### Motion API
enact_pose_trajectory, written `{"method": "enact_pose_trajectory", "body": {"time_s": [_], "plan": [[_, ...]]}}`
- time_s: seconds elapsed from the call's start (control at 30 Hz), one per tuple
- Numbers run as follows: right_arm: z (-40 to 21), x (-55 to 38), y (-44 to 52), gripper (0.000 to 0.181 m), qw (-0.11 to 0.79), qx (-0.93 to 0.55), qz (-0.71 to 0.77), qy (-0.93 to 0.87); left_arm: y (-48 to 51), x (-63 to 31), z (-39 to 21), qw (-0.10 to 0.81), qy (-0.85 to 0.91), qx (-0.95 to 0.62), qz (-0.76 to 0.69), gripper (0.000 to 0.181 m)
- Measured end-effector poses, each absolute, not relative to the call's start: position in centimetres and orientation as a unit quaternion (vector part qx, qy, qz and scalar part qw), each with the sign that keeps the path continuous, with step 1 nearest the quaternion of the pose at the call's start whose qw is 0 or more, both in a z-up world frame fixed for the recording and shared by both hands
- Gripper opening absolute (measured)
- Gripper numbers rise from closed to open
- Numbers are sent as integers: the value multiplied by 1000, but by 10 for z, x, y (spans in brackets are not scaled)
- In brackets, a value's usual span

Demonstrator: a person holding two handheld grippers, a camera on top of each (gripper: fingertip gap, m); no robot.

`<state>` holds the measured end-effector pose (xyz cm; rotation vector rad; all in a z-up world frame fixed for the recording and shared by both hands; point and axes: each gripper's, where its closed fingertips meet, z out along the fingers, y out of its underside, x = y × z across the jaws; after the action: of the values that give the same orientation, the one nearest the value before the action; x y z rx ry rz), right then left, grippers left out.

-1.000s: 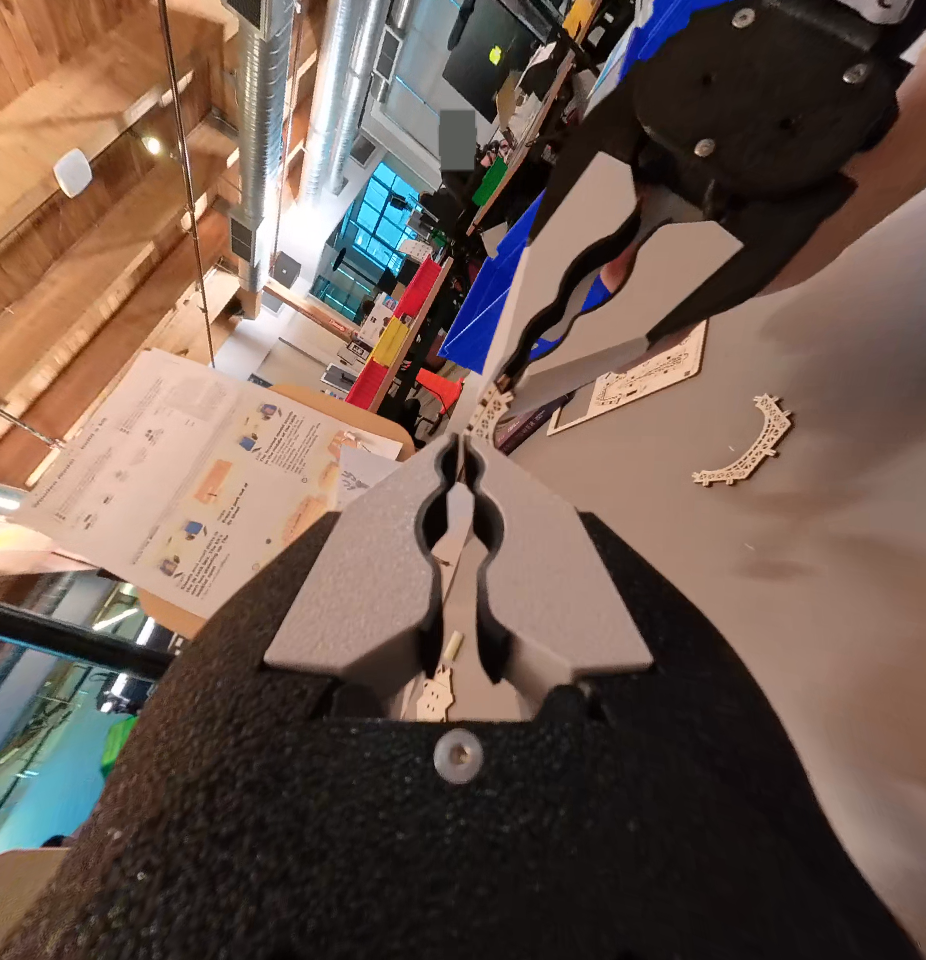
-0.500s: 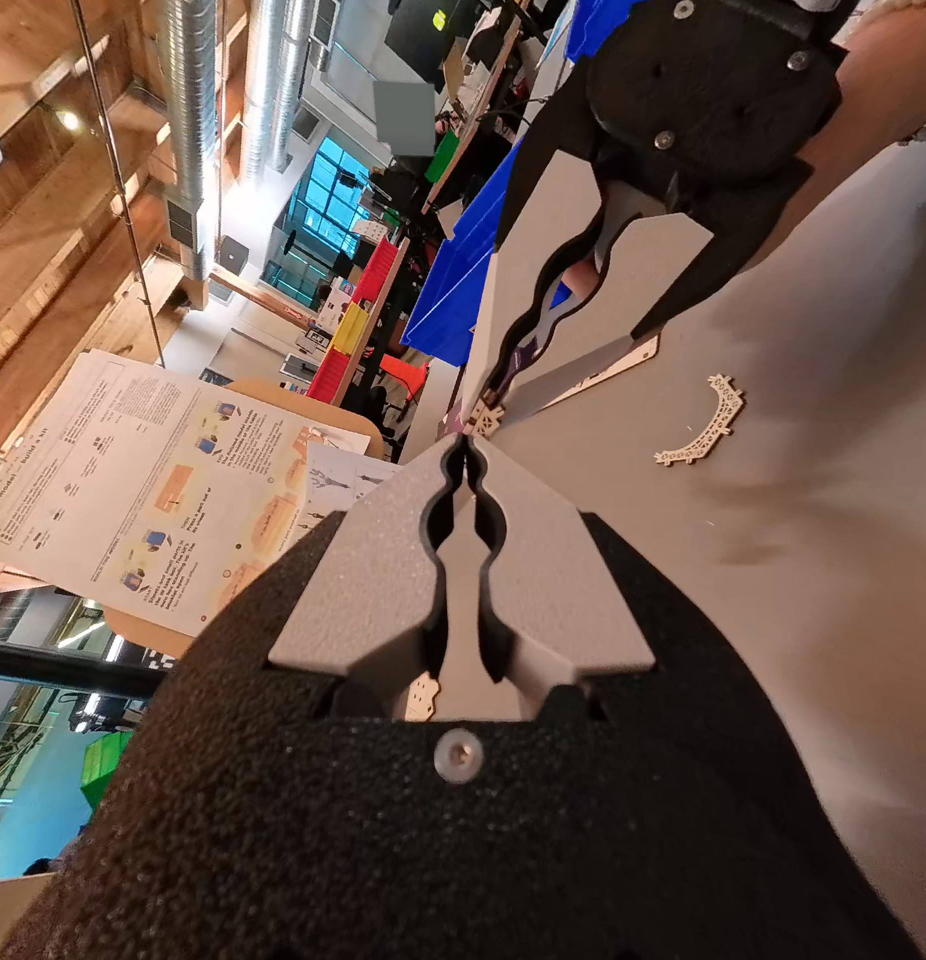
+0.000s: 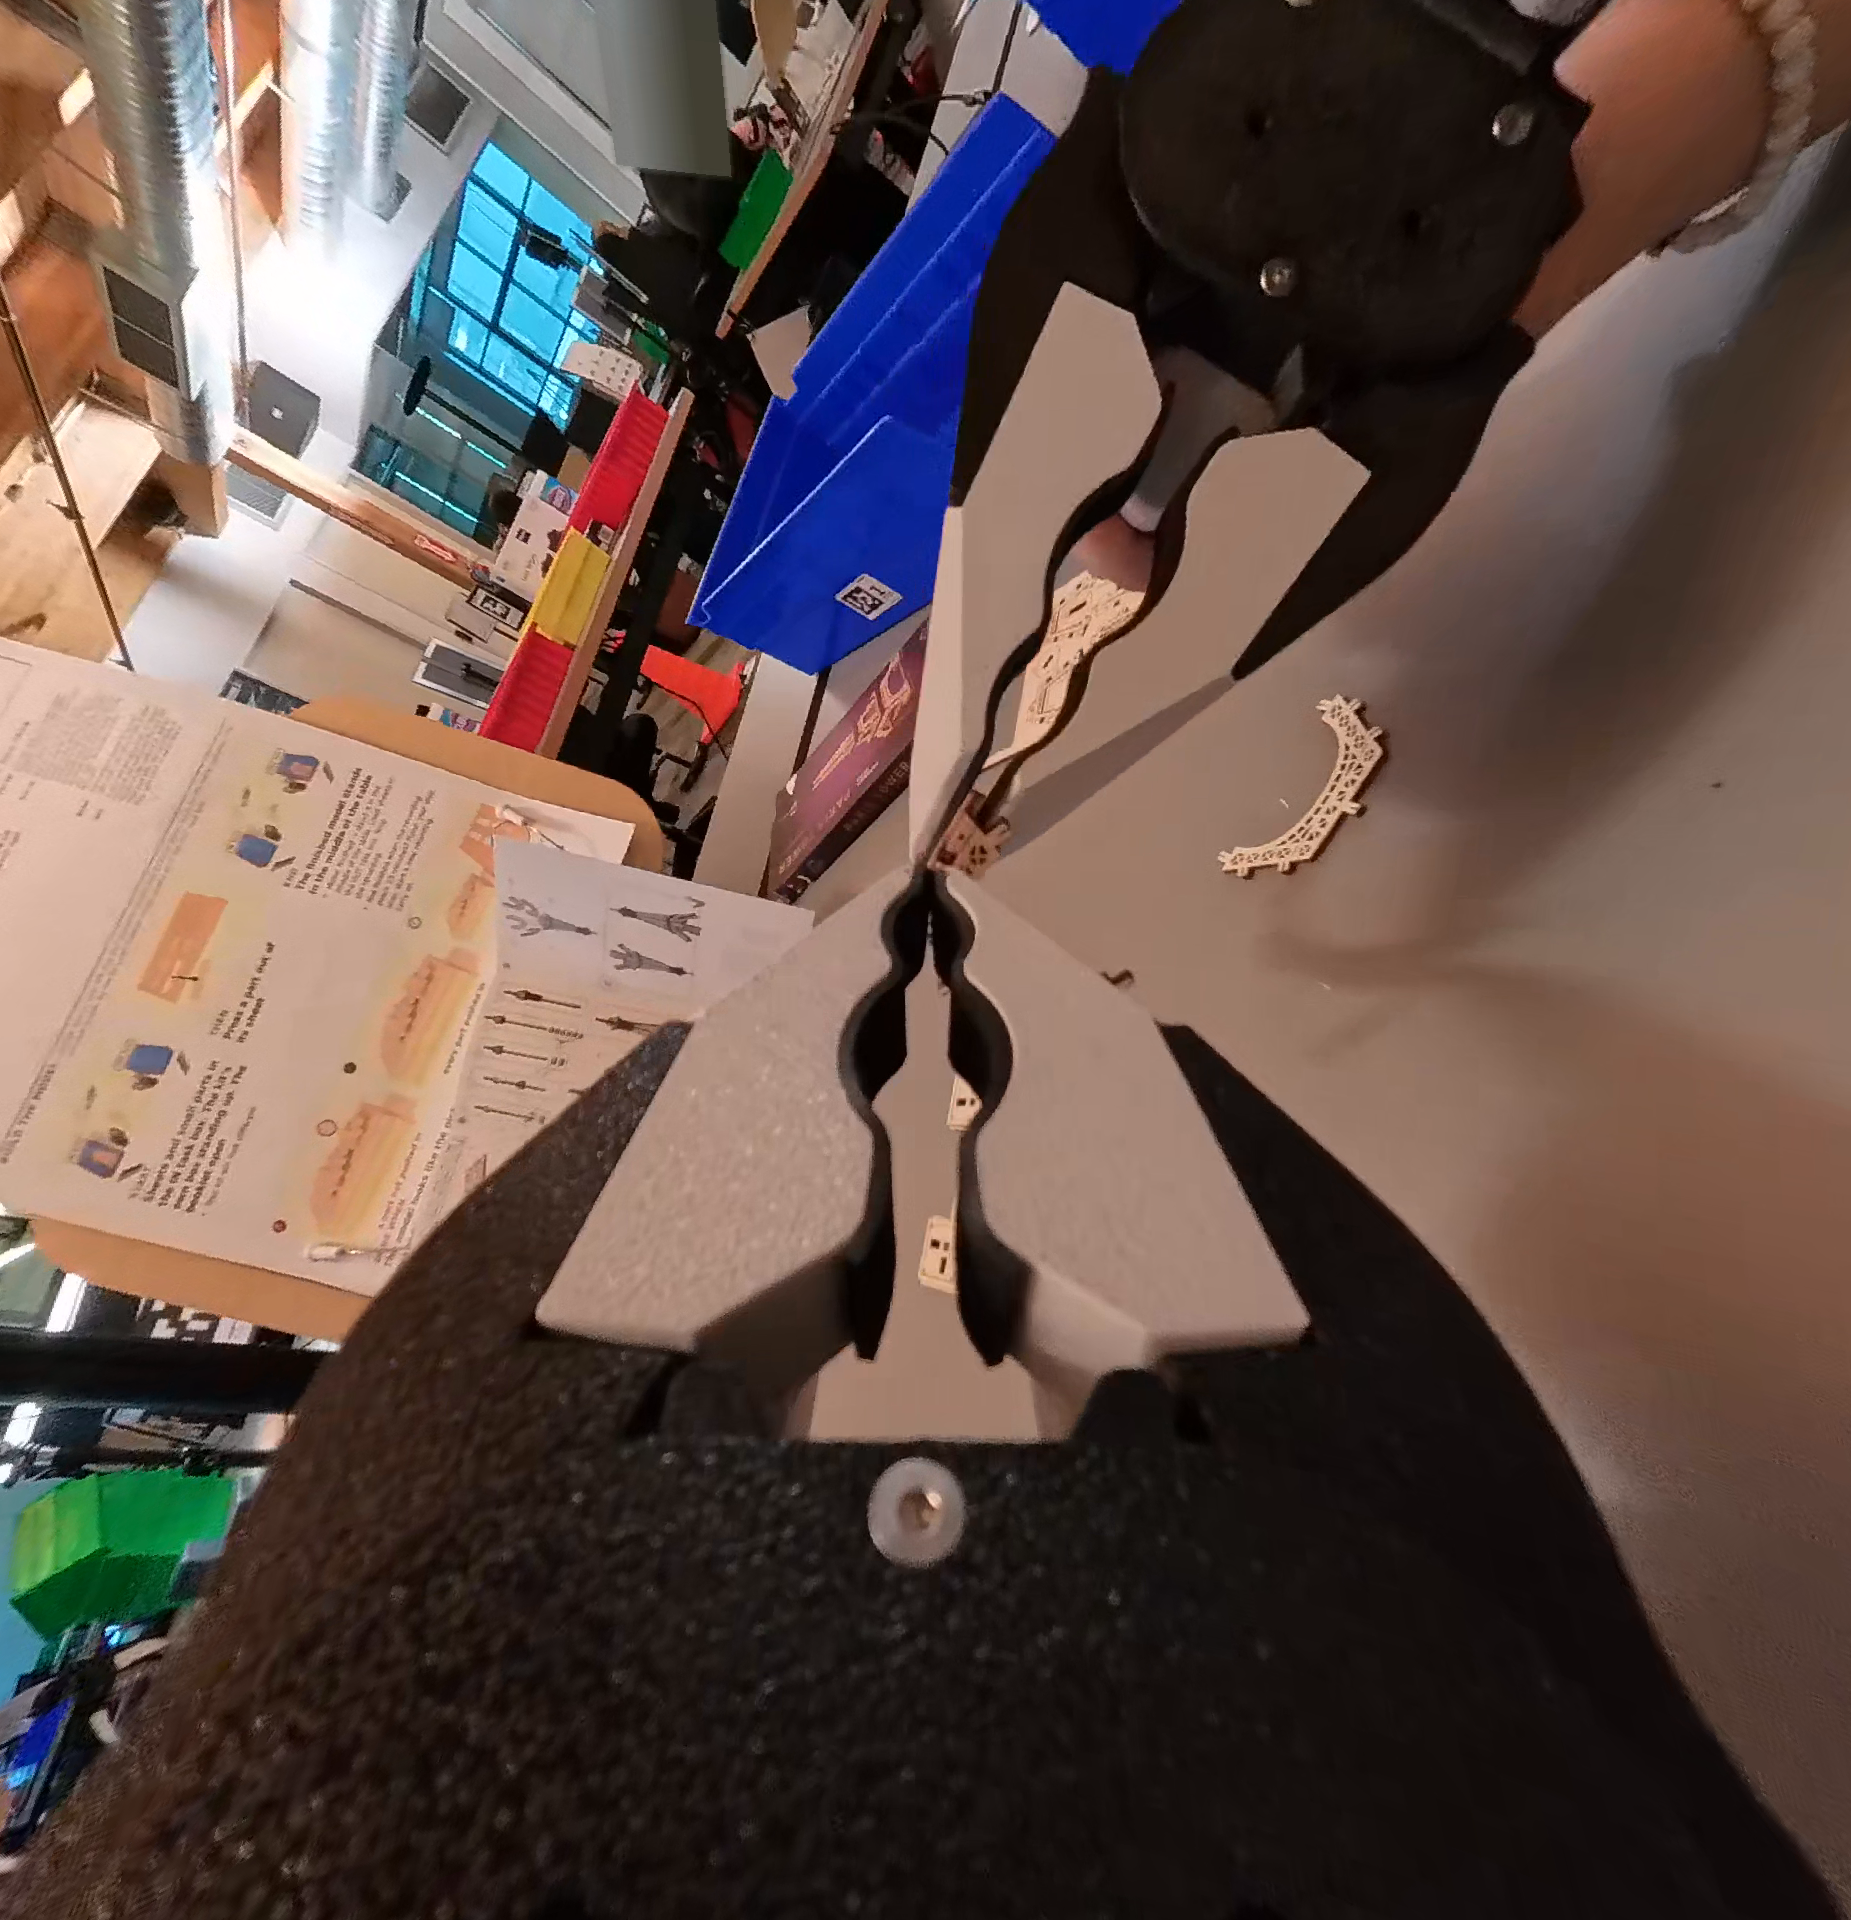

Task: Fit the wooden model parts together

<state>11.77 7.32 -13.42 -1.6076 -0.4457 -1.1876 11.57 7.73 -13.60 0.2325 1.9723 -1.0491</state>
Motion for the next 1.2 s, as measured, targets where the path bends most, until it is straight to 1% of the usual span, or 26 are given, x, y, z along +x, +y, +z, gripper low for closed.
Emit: {"method": "enact_pose_trajectory", "body": {"time_s": [0.1,0.23,0.77,0.9,1.17,1.2], "plan": [[-135,119,73,0,505,-665,-515,-195,79,116,-140,425,800,93,-413,0],[-135,118,72,0,507,-662,-516,-198,78,118,-140,436,796,94,-410,0],[-142,117,74,0,542,-688,-457,-157,77,121,-142,427,794,74,-427,0],[-150,118,75,0,521,-697,-464,-168,78,124,-149,417,807,67,-413,0],[-152,119,75,0,524,-703,-455,-157,77,124,-153,406,809,60,-422,0],[-154,108,81,0,531,-701,-438,-186,74,124,-154,399,807,56,-431,0]]}}
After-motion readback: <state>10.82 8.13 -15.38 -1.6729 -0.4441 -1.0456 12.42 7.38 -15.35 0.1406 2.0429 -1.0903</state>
